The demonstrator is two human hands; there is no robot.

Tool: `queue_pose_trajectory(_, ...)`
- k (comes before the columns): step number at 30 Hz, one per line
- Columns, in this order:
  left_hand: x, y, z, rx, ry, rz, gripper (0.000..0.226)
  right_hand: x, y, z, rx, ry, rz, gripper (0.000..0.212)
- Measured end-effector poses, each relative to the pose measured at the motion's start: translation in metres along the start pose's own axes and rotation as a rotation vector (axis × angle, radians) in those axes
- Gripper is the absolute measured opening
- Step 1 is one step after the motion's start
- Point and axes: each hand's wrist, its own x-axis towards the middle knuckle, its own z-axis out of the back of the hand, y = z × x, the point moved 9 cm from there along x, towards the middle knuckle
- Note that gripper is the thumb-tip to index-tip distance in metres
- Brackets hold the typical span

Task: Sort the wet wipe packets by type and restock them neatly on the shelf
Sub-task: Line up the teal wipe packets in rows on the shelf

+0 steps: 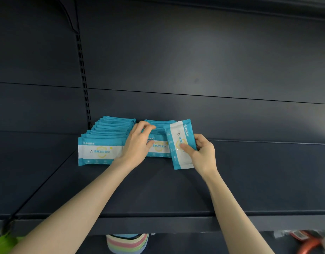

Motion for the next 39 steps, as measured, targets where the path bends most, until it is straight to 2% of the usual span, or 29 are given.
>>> queue_pose_trajectory(2,-0.006,-0.002,0.004,-0.196,0.007,0.063,0.047,-0.002,0.001,-0.006,0.051,0.067,-0.010,0.021)
queue_pose_trajectory(5,-0.010,-0.010,-0.004,-0.493,0.148,0.166,0.066,-0.010,0.007,-0.023,0.135,0.231,-0.029,0.022)
queue_pose_trajectory(7,-0.010,-0.009,-0.006,-0.522,0.200,0.206,0.069,-0.013,0.008,-0.028,0.139,0.267,-0.041,0.025)
queue_pose_trajectory(12,-0.015,0.009,0.013,-0.558,0.102,0.279,0.037,-0.012,-0.001,-0.029,0.003,0.280,-0.092,0.034)
queue_pose_trajectory(14,-0.023,0.017,0.014,-0.626,0.071,0.367,0.037,-0.012,-0.002,-0.029,0.000,0.269,-0.094,0.025)
queue_pose_trajectory(17,-0.035,0.022,0.009,-0.883,0.048,0.573,0.041,-0.013,-0.003,-0.030,0.117,0.278,-0.134,0.020)
queue_pose_trajectory(20,-0.037,0.016,0.003,-0.981,0.110,0.590,0.032,-0.012,-0.002,-0.027,0.190,0.242,-0.138,0.020)
queue_pose_trajectory(22,-0.035,0.015,0.006,-0.870,0.128,0.551,0.032,-0.009,0.000,-0.020,0.201,0.168,-0.109,0.019)
queue_pose_trajectory(25,-0.032,0.018,0.011,-0.539,0.135,0.470,0.025,-0.005,-0.001,-0.017,0.151,0.113,-0.092,0.019)
queue_pose_trajectory(27,-0.031,0.020,0.013,-0.300,0.140,0.437,0.030,-0.002,-0.001,-0.021,0.019,0.112,-0.071,0.018)
queue_pose_trajectory(29,-0.030,0.015,0.017,-0.041,0.135,0.375,0.036,0.003,0.002,-0.025,-0.221,0.094,-0.021,0.017)
queue_pose_trajectory(32,-0.026,0.001,0.019,0.170,0.046,0.189,0.063,0.008,0.009,-0.029,-0.532,0.044,0.081,0.018)
queue_pose_trajectory(35,-0.018,-0.013,0.013,0.401,0.032,-0.049,0.070,0.013,0.008,-0.035,-0.603,0.044,0.106,0.032)
queue_pose_trajectory(36,-0.015,-0.016,0.008,0.473,0.059,-0.104,0.071,0.013,0.008,-0.038,-0.612,0.048,0.122,0.034)
queue_pose_trajectory(39,-0.011,-0.010,-0.015,0.545,0.278,-0.157,0.073,0.013,0.015,-0.040,-0.716,0.013,0.222,0.042)
